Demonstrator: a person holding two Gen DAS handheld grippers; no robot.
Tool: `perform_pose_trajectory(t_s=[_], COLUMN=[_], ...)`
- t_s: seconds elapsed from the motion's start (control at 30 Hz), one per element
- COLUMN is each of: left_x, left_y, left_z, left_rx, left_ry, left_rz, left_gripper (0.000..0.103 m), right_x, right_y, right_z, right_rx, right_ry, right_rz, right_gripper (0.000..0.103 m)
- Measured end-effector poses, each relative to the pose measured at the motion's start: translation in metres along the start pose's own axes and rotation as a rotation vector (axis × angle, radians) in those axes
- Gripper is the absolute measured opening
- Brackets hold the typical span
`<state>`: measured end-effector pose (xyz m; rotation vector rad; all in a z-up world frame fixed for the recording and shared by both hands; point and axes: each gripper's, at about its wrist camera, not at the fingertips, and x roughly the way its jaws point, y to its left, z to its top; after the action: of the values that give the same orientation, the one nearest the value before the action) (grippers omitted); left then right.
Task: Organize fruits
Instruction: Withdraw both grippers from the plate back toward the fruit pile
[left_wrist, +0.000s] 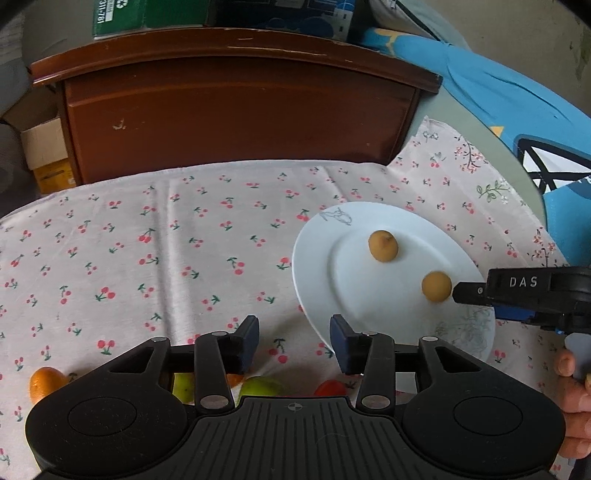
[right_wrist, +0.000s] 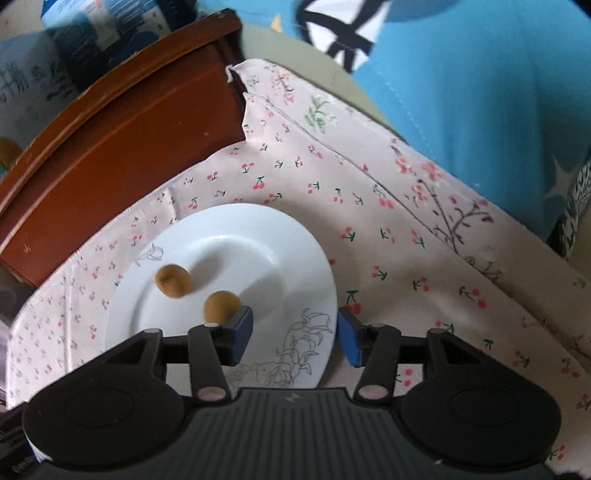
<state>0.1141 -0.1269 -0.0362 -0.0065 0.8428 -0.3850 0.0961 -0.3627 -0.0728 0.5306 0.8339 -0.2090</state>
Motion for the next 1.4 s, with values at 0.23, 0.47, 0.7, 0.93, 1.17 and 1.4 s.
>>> perform_pose_trajectory(t_s=[0.23, 0.47, 0.7, 0.93, 1.17, 1.4], left_x=[-0.013, -0.043, -0.085, -0.115, -0.126, -0.129], left_y=[0.000, 0.008, 0.025, 0.044, 0.047, 0.039], left_z=[0.003, 0.007, -0.001, -0.022, -0.045, -0.073], left_rx=[-0.026, -0.061, -0.101, -0.163, -0.170, -0.105], left_ry=[-0.021, -0.063, -0.080, -0.063, -0.037, -0.021], left_rz=[0.029, 0.161, 0.184, 0.221, 0.225, 0.220], left_gripper=[0.051, 0.059, 0.067, 0.069, 0.069, 0.069], right_x=[0.002, 0.001, -0.004, -0.035, -0.065, -0.084], right_y=[0.009, 0.023, 0.031, 0.042, 0.058, 0.060], right_z=[-0.002, -0.013, -0.023, -0.034, -0.058, -0.088], right_rx=[-0.028, -0.075, -0.102, -0.172, -0.261, -0.310], right_ry=[0.012, 0.027, 0.048, 0.005, -0.009, 0.016], right_rz=[0.029, 0.049, 0.074, 0.127, 0.216, 0.274], right_gripper=[0.051, 0.051, 0.051, 0.051, 0.051, 0.051])
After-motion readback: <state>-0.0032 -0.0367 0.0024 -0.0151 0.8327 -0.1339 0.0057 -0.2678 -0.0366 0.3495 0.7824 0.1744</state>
